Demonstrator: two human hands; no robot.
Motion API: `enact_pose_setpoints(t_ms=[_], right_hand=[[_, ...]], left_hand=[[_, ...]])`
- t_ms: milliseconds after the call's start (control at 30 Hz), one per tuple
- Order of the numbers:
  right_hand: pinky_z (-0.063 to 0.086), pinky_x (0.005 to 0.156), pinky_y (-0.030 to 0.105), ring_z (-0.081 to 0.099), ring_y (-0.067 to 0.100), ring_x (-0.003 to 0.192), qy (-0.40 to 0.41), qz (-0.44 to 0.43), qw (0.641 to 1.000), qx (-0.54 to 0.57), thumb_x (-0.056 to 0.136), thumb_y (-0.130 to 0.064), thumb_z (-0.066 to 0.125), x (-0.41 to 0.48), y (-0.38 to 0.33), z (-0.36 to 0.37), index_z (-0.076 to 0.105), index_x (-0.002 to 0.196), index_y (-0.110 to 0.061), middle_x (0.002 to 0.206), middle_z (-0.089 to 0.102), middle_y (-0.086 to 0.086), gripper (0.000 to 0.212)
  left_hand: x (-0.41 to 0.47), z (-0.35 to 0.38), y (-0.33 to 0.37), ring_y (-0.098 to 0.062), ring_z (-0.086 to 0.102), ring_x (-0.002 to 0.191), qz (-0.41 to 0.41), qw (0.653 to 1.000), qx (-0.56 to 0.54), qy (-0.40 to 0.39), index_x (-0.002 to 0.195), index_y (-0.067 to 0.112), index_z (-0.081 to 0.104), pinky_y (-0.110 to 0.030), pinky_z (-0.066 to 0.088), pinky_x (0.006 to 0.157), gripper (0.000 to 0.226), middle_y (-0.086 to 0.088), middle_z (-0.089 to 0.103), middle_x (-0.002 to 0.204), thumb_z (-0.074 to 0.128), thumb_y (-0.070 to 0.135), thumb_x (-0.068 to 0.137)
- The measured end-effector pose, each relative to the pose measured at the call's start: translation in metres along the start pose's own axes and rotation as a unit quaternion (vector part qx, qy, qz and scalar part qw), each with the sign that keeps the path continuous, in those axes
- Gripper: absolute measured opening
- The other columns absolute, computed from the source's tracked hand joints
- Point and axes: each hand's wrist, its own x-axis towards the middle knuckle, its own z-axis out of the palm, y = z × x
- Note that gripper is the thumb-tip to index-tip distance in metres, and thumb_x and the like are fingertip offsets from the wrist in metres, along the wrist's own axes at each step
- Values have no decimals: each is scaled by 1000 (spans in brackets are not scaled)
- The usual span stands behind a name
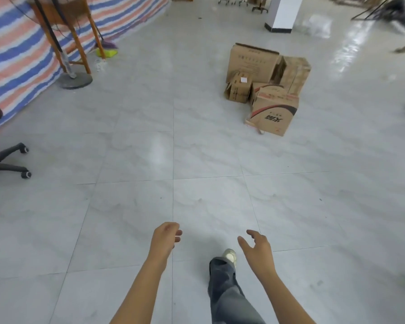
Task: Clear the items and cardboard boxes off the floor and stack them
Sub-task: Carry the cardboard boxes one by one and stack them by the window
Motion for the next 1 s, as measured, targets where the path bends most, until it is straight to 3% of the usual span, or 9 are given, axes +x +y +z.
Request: enact_pose_setpoints(t_ms=[333,700,1000], right_hand=[[33,99,29,36,21,129,49,-71,996,37,92,-29,54,220,-114,-64,49,130,-11,136,44,6,42],[33,100,28,37,21,128,50,18,999,11,92,-28,53,373,-131,-80,49,130,-12,136,44,6,41],[34,95,25,40,19,126,102,26,994,34,92,-23,54,529,-225,-90,57,122,-16,131,46,5,31]], left_hand=[[146,85,158,-22,60,83,61,997,-11,35,86,14,58,-31,43,74,12,-8,65,92,49,15,94],[294,171,241,-25,60,86,15,1000,19,-9,98,8,57,-33,43,79,12,-10,64,94,48,14,95],[454,220,392,-21,59,81,61,995,38,-68,90,11,58,-31,43,72,11,-7,64,88,48,16,94]])
